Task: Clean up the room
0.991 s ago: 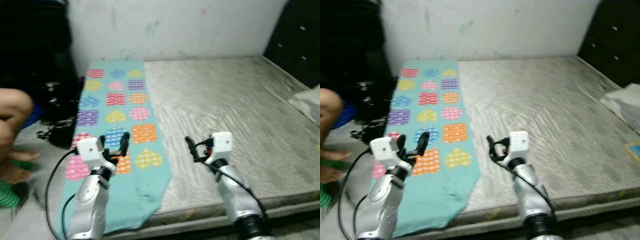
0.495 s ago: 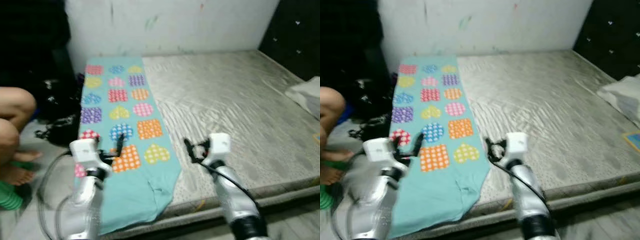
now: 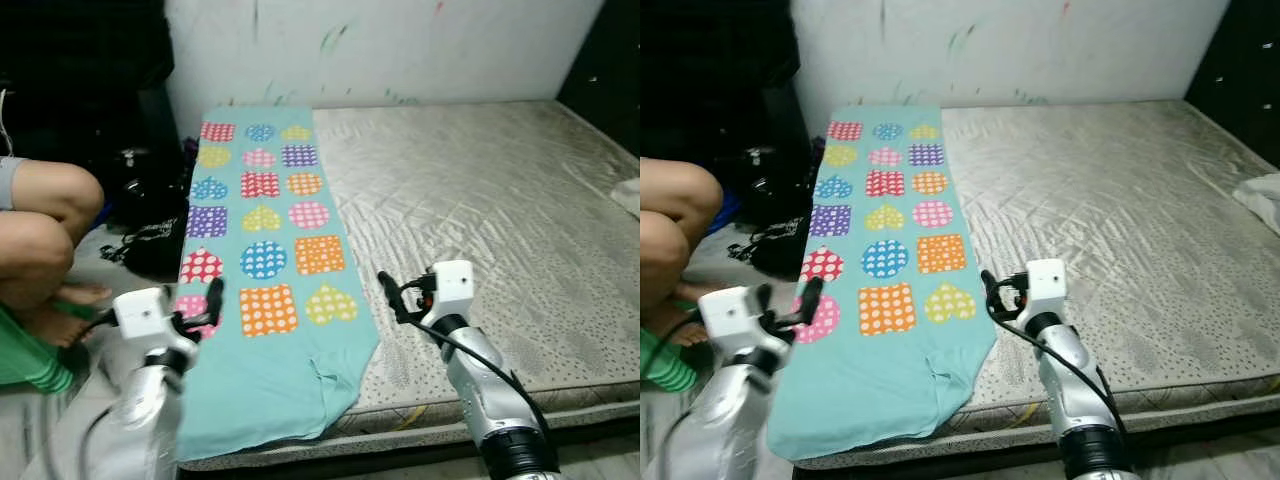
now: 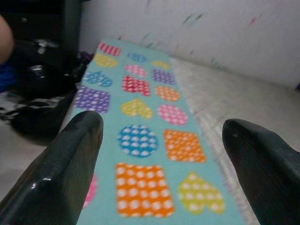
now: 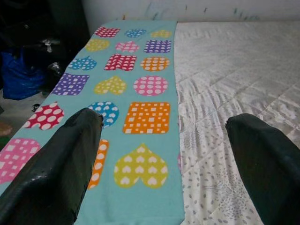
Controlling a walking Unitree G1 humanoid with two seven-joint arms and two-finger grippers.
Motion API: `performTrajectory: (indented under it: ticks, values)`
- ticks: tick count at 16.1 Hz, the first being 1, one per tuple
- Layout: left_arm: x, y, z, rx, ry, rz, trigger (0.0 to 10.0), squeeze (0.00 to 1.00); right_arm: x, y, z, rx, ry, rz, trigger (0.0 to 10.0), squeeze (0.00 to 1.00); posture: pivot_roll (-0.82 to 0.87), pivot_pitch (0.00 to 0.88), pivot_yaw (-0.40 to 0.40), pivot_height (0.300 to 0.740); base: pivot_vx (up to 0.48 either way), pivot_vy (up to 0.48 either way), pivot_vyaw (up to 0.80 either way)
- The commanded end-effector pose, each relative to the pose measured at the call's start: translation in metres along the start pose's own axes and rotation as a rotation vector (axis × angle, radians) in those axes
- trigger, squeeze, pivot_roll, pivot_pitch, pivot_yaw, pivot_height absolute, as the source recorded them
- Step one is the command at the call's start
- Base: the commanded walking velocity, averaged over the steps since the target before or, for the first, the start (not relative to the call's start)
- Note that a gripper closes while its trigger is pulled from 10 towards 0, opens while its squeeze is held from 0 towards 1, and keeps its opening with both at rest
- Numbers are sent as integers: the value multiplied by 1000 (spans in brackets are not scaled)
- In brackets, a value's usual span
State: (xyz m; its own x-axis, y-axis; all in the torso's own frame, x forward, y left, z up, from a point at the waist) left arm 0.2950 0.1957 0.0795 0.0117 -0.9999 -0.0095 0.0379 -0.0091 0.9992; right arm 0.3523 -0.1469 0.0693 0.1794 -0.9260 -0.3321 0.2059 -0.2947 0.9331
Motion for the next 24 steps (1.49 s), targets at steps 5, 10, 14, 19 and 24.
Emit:
performTrajectory:
  ticks: [5, 10, 14, 19, 24]
  values:
    - [-23, -1, 9, -33, 32, -51, 10000, 0, 8, -1, 8, -19, 7, -7, 10000, 0, 44, 38, -18, 740, 0, 0, 0]
    - [-33, 2, 14, -41, 50, -42, 10000, 0, 18, -3, 17, -49, 18, 31, 10000, 0, 37, 65, -20, 685, 0, 0, 0]
    - [-40, 6, 16, -42, 78, -52, 10000, 0, 23, -3, 18, -70, 24, 53, 10000, 0, 36, 95, -32, 650, 0, 0, 0]
    - [-50, 3, 24, -62, 113, -76, 10000, 0, 23, -8, 23, -102, 54, 92, 10000, 0, 33, 123, -43, 606, 0, 0, 0]
    - [-51, 3, 24, -59, 130, -77, 10000, 0, 25, -4, 23, -105, 63, 131, 10000, 0, 29, 127, -52, 606, 0, 0, 0]
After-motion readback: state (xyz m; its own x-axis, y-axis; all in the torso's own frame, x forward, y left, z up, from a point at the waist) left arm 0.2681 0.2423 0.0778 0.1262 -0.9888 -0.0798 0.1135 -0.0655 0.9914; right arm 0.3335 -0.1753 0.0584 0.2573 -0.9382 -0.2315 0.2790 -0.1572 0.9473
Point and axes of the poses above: a point about 5 cm out from each wrist's last joint towards the gripper, its own z axis pointing back from the gripper into the wrist, its own y axis along the axis of the wrist's last joint, x = y × z, the point moved 4 cm from there along -z, pointing out of the wrist towards the gripper, and after that the axes turned 15 degrees about -z, right-handed, at the moved point
